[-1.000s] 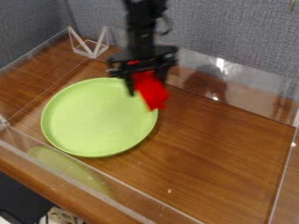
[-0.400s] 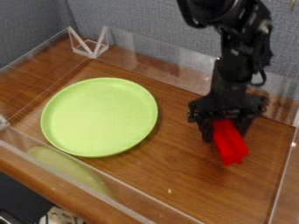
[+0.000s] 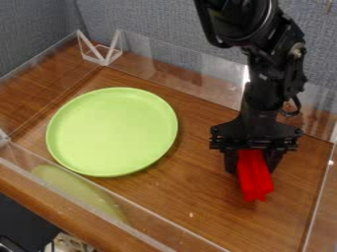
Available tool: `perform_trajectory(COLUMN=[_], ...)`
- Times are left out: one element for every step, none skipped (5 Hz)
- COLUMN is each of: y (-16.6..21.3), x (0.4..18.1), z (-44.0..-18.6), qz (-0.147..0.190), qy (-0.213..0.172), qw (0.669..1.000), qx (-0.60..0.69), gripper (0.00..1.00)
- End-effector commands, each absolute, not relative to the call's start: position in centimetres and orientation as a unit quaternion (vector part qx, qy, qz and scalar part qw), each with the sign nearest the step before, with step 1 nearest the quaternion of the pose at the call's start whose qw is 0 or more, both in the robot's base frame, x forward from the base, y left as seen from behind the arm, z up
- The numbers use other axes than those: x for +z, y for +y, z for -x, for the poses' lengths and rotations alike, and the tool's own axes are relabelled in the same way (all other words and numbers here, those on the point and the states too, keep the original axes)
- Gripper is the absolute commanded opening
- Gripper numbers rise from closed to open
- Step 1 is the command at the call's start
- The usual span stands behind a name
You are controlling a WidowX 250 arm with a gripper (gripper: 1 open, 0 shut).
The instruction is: Put the red object on the right side
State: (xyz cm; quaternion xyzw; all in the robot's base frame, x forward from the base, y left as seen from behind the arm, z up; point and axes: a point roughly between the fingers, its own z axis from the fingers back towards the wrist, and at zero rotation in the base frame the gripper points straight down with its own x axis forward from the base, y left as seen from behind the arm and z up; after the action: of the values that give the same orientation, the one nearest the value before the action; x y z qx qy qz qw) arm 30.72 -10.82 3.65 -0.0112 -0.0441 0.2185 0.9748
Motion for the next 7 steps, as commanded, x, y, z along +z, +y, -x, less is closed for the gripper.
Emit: perform_trajectory(y=[-10.3, -9.6, -10.0, -10.7, -12.0, -13.0, -13.1], x=[4.6, 4.5, 4.5, 4.3, 4.6, 5.0, 4.8], z=[-30.9, -30.6, -30.3, -30.1, -30.5, -31.0, -31.5], qz=[0.026, 0.03, 0.035, 0.039, 0.043, 0.047, 0.047], qy=[-0.062, -0.063, -0.064, -0.065, -0.067, -0.07, -0.067], qw=[0.977, 0.98, 0.985, 0.989, 0.992, 0.992, 0.993], qx=[0.205, 0.188, 0.155, 0.123, 0.103, 0.09, 0.08], gripper=[0.0, 0.0, 0.0, 0.0, 0.0, 0.0, 0.0])
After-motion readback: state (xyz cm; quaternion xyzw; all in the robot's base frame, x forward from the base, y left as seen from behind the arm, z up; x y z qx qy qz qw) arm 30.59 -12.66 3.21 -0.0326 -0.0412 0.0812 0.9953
